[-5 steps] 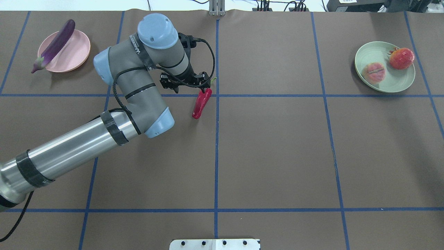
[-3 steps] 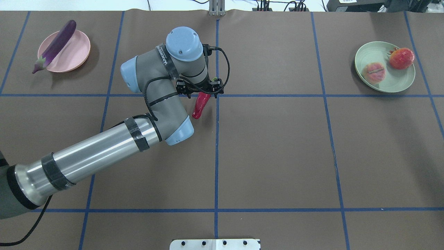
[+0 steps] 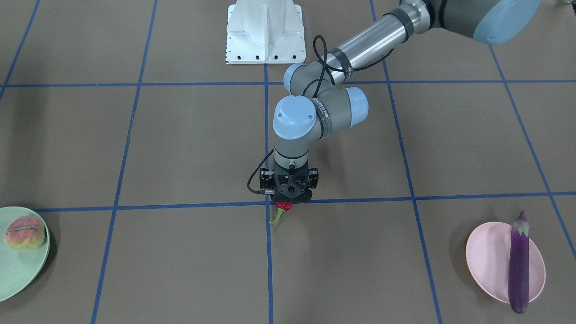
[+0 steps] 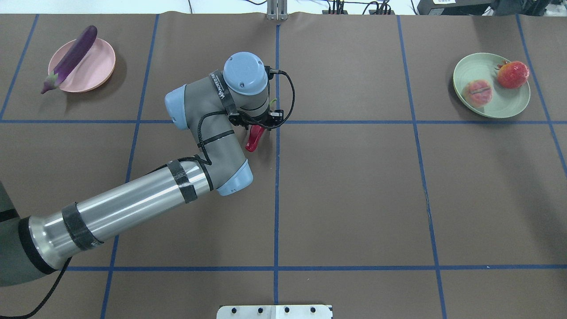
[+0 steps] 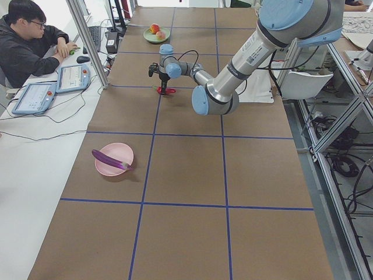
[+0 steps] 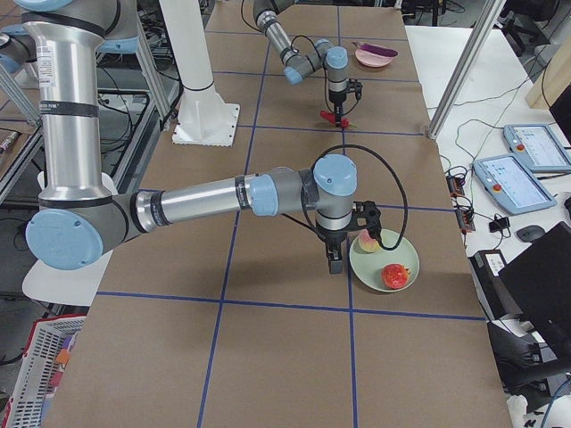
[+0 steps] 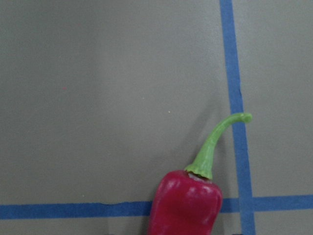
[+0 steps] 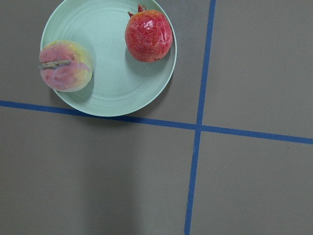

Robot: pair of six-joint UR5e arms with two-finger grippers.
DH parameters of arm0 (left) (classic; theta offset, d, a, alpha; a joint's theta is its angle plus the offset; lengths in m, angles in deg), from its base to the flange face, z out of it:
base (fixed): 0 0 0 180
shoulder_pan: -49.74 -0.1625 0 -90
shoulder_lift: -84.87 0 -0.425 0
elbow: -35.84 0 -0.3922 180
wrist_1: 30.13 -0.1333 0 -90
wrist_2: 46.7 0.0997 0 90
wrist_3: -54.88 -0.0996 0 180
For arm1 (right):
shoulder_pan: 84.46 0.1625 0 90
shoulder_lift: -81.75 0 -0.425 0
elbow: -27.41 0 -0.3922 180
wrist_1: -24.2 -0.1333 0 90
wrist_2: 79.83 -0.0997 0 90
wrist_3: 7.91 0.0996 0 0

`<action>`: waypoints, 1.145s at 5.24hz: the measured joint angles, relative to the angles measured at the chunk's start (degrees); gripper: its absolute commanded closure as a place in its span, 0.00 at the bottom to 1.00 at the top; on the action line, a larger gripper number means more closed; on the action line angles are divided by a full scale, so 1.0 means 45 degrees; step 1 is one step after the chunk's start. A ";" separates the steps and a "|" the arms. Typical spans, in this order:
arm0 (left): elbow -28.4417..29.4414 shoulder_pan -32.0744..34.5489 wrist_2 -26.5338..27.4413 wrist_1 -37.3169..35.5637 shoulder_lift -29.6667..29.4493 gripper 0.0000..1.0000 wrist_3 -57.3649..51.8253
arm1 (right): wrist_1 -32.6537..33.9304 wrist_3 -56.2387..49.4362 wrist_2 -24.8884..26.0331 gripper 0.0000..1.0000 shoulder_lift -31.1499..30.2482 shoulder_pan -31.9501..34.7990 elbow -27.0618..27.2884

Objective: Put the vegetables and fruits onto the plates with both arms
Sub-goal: 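Move the left gripper over the red chili pepper and grasp it, then carry the chili pepper to the pink plate and release it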

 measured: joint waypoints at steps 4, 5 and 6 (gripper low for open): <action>-0.0118 0.2942 -0.2750 -0.0156 0.0532 1.00 -0.2971 | 0.0000 0.0003 0.0032 0.00 0.0015 -0.0032 -0.0025; -0.0080 0.4424 -0.3678 -0.0124 0.1524 1.00 -0.5334 | 0.0000 0.0006 0.0051 0.00 0.0015 -0.0049 -0.0046; 0.0055 0.5463 -0.3882 -0.0064 0.2592 1.00 -0.7658 | 0.0001 0.0016 0.0058 0.00 0.0015 -0.0072 -0.0047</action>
